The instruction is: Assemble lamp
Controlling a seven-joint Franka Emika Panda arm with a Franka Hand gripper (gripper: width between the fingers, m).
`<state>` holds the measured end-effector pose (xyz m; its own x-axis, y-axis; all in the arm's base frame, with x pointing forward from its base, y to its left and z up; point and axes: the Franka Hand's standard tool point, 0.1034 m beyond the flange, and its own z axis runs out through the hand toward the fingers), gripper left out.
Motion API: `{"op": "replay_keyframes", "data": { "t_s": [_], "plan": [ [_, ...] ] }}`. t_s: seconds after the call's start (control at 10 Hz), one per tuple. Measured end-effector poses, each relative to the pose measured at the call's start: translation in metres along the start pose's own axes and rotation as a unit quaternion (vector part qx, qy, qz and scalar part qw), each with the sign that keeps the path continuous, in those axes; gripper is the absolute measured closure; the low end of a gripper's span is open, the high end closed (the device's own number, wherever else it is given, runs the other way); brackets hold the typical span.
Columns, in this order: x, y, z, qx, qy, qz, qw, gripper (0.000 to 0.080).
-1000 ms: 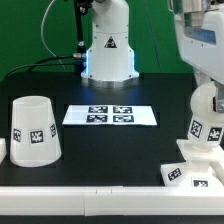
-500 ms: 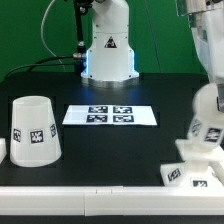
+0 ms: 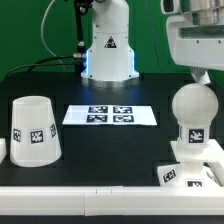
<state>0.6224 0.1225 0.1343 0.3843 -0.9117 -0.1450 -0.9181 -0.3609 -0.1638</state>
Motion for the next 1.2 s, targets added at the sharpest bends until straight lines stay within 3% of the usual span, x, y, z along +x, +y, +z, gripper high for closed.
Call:
{"op": "replay_keyframes", "data": {
  "t_s": [0.2,0.3,0.4,0.5,0.7,1.0,1.2],
  "plan": [
    [0.000,0.000,0.000,-0.001,0.000,-0.067,0.998,0.0100],
    [-0.002,0.005,0.000,-0.024,-0.003,-0.150,0.988,0.0100],
    [0.001,0.005,-0.003,-0.028,-0.006,-0.217,0.976,0.0100],
    [0.007,0.008,-0.003,-0.029,-0.006,-0.265,0.964,0.0100],
    [0.002,0.020,-0.003,-0.038,-0.006,-0.323,0.946,0.0100],
    [-0.001,0.023,-0.007,-0.038,-0.006,-0.378,0.925,0.0100],
    [-0.002,0.024,-0.007,-0.040,-0.007,-0.378,0.925,0.0100]
  ]
}}
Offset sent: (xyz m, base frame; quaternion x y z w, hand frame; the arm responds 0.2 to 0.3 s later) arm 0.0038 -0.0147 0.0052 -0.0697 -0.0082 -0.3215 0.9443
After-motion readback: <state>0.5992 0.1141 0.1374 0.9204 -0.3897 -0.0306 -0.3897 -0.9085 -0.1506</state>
